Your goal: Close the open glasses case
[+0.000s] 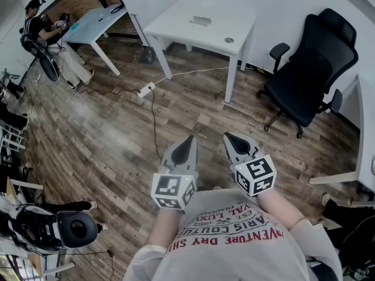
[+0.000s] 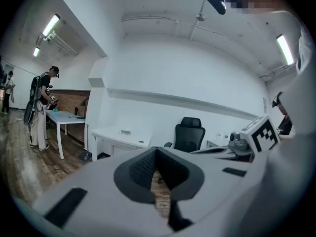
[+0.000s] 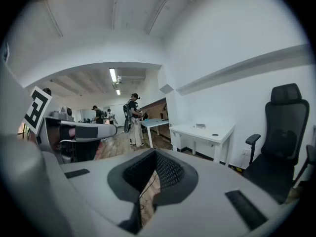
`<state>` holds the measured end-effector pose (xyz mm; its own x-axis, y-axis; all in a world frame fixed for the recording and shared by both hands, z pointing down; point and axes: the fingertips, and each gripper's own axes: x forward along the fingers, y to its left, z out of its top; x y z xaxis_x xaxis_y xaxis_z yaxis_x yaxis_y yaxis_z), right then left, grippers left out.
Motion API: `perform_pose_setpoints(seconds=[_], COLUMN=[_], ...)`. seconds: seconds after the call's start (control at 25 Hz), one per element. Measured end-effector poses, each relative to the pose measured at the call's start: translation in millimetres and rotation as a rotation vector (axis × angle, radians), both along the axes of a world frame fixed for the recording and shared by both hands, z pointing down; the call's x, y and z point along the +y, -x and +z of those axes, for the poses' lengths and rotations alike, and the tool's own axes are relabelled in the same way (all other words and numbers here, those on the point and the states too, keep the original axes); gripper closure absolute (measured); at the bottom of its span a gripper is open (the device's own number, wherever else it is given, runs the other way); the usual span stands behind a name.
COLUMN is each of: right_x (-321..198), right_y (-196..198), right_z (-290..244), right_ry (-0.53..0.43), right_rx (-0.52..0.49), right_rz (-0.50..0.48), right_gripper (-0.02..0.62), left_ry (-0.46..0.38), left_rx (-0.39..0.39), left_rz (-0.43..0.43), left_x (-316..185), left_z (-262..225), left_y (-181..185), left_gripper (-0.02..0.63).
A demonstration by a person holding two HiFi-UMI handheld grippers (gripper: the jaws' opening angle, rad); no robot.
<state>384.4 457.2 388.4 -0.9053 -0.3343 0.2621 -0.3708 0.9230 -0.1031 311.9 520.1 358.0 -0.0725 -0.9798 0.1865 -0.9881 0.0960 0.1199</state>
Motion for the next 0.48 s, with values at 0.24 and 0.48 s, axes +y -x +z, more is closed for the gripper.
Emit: perform_pose_setpoints(seconds=[0.24,0.48], right_x=[-8,-22], right_y=[1,0], right_z=[6,14], right_ry=[0.004,0.042], right_rx=[0.012,0.0], right_rz=[-0.005,-0.001], right_gripper=[0.584,0.584], left_ry=[0.006,0.018], left_rx=[0.013,0.027], left_rz=[-0.013,-0.018], left_x=[-9,-20], left_z=[7,16], left_y=[5,6], left_gripper=[0.603,0.603])
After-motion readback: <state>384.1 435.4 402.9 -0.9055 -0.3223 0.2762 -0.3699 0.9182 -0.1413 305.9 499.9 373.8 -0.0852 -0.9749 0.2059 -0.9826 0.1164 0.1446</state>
